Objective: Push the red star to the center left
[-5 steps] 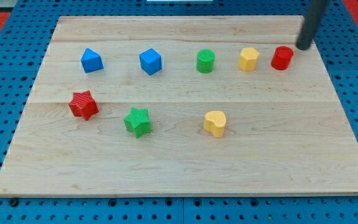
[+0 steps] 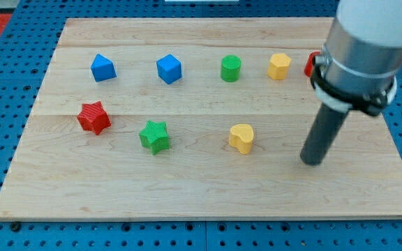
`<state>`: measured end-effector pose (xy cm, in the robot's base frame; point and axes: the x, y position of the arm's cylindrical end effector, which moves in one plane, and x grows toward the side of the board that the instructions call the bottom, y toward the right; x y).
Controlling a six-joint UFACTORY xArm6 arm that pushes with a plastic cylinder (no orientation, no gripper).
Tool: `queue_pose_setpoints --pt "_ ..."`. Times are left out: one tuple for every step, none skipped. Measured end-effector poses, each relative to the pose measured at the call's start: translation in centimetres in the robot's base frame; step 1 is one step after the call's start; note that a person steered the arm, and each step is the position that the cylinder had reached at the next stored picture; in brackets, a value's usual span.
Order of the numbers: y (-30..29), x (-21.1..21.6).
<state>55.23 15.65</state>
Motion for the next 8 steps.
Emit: queue_pose_setpoints --pt "-3.0 -1.0" --pt "-9.8 0.2" --pt "-17.5 -1.1" --pt "-24.6 -1.3" --pt "-29.8 -2.2" --pt "-30.0 -7.7" --pt "-33.1 -11.7" --pt "-34.7 -10.5"
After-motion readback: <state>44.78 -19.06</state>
